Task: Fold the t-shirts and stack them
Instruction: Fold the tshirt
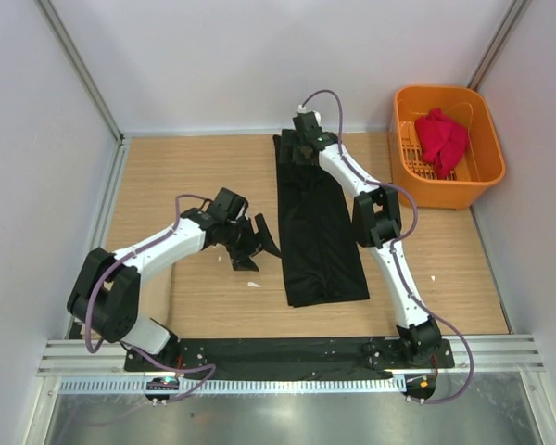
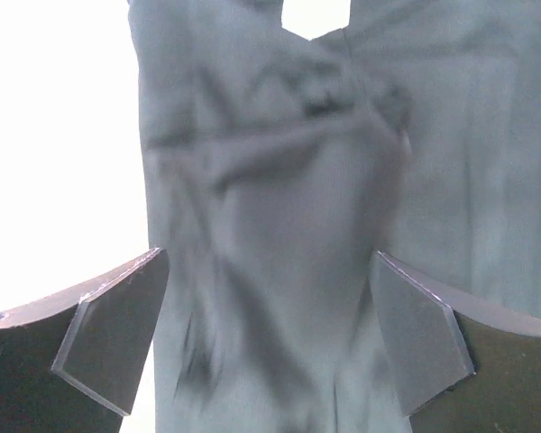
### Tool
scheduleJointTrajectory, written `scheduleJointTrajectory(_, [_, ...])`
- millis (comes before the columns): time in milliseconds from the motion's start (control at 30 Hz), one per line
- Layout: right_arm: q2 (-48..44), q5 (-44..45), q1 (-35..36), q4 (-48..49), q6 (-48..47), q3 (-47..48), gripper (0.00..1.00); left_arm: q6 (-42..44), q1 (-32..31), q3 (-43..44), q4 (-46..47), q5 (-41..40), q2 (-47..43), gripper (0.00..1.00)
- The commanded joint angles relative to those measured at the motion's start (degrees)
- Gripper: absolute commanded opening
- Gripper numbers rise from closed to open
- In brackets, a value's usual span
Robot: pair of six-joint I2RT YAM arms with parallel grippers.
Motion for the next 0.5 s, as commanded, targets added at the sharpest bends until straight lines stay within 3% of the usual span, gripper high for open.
scheduleJointTrajectory(0, [-19.58, 0.91, 0.78, -4.99, 4.33, -2.75, 1.0, 2.74, -3.22, 0.7, 3.45, 4.37, 3.98, 0.76])
scheduleJointTrajectory(100, [-30.33, -1.71, 0.25, -8.25, 2.84, -15.65, 1.0, 0.81, -7.62, 0.96, 6.08, 4.81, 6.19, 0.71])
scheduleJointTrajectory(200, [-46.06, -16.88, -5.44, -4.76, 7.47, -37.51, 1.0, -3.93, -9.38, -2.53, 9.6, 4.12, 5.94, 0.6])
scheduleJointTrajectory(233, [-54.8, -23.02, -9.55, -0.39, 8.89, -50.28, 1.0, -5.86, -9.73, -3.95, 12.82, 4.11, 5.5, 0.58])
scheduleJointTrajectory(267, [-58.63, -24.47, -11.33, 1.22, 10.03, -56.5, 0.98, -9.01, -9.91, -5.35, 14.94, 4.2, 5.06, 0.58])
scheduleJointTrajectory(333, [-68.54, -25.72, -14.5, 1.59, 10.66, -69.93, 0.93, -11.58, -10.44, -8.26, 17.94, 3.41, 4.53, 0.55])
scheduleJointTrajectory(400, [-73.76, -23.36, -16.35, -3.14, 9.43, -75.7, 0.74, -14.12, -11.67, -9.49, 18.65, 2.27, 4.44, 0.55])
scheduleJointTrajectory(467, [-79.54, -20.9, -16.45, -7.61, 8.46, -82.73, 0.7, -15.54, -13.33, -10.37, 18.66, 0.87, 4.0, 0.57])
